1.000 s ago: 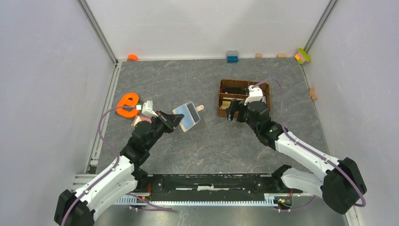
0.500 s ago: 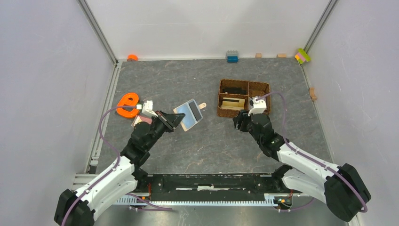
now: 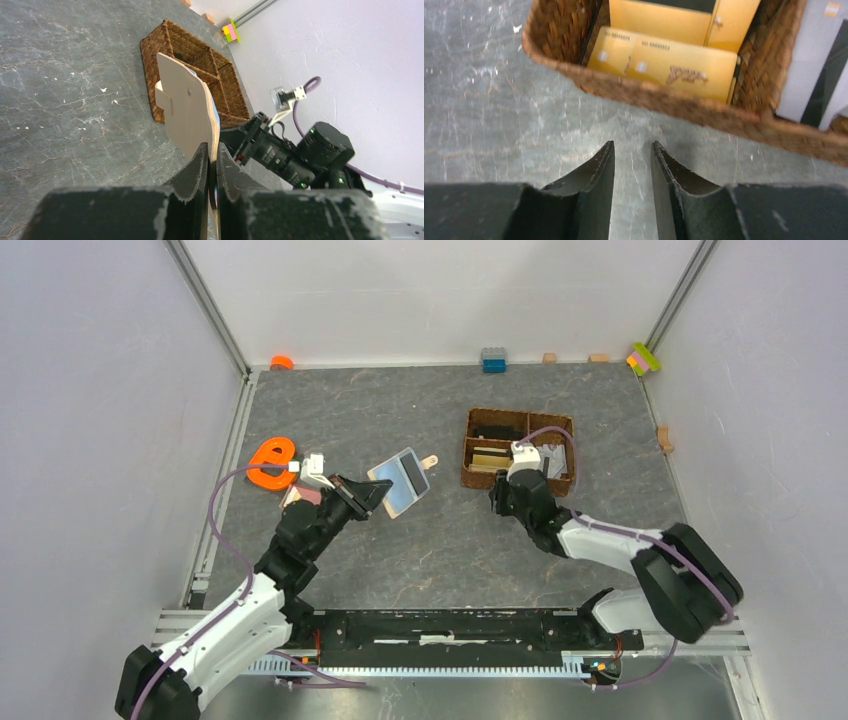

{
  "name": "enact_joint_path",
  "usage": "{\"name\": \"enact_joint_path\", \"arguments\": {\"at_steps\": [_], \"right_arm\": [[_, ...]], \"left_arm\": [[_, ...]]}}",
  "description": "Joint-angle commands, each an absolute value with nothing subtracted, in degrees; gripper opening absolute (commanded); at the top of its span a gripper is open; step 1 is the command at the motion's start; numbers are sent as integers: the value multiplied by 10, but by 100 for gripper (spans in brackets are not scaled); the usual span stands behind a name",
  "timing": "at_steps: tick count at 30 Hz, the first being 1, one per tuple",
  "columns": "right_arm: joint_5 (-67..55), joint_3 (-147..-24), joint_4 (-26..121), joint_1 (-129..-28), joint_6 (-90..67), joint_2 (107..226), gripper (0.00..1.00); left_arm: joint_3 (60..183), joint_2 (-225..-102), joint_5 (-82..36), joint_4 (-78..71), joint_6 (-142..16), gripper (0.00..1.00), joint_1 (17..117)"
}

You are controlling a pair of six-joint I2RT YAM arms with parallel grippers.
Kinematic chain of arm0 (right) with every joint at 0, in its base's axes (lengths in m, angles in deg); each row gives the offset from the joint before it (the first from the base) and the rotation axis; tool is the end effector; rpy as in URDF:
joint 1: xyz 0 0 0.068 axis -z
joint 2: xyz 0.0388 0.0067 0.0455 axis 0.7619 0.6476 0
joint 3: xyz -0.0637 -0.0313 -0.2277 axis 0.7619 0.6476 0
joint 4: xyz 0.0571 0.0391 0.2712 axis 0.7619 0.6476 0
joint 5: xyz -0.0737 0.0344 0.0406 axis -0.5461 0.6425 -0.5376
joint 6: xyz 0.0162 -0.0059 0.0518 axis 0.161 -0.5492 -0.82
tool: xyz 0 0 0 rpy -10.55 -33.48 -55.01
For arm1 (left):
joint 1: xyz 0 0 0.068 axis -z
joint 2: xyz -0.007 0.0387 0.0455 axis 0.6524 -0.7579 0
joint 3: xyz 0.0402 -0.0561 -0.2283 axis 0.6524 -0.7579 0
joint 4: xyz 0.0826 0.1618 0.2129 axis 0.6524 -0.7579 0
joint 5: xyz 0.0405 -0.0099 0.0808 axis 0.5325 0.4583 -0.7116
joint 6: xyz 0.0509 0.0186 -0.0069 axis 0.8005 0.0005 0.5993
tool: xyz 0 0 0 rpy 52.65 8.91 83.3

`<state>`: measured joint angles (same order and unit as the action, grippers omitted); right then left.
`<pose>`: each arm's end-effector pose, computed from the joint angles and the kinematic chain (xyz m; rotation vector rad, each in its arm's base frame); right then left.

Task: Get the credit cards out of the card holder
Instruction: Move the storage box to the center of the board, then remove the credit card from the card holder.

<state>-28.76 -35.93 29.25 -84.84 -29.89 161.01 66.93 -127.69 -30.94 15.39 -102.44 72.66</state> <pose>0.2287 0.1496 0.1151 -0.0256 2.1234 0.3481 0.1878 -0.1175 0.2137 -0.2723 1.6808 -1.1172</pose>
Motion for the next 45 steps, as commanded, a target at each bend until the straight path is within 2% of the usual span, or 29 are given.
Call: {"name": "enact_joint_path", "arguments": {"at_steps": [1, 8, 13, 18, 19, 21, 24, 30, 40, 45], "right_arm": [[-281, -439, 249, -823, -309, 1675, 38], [-194, -505, 236, -776, -311, 1755, 40], [-188, -483, 271, -783, -292, 1669, 44], [-206, -440, 329, -813, -278, 1515, 75], [-201, -427, 329, -814, -279, 1492, 85], [-211, -398, 328, -814, -308, 1451, 97], [-212, -370, 319, -813, -362, 1418, 98], [-85, -321, 230, -813, -372, 1428, 98], [-79, -298, 231, -796, -379, 1389, 98], [-37, -250, 165, -769, -401, 1373, 98]], "left_arm": [[673, -1265, -313, 176, -998, 2, 724], [676, -1271, -313, 174, -997, 2, 724], [678, -1273, -313, 172, -1000, 2, 725], [682, -1304, -313, 176, -998, 2, 725], [680, -1310, -312, 177, -1002, 2, 724], [669, -1314, -339, 194, -1013, 2, 724], [655, -1330, -333, 231, -1039, 2, 725], [671, -1404, -278, 307, -1040, 2, 743], [706, -1523, -120, 416, -1026, 2, 757], [729, -1550, -47, 449, -1024, 2, 757]]}}
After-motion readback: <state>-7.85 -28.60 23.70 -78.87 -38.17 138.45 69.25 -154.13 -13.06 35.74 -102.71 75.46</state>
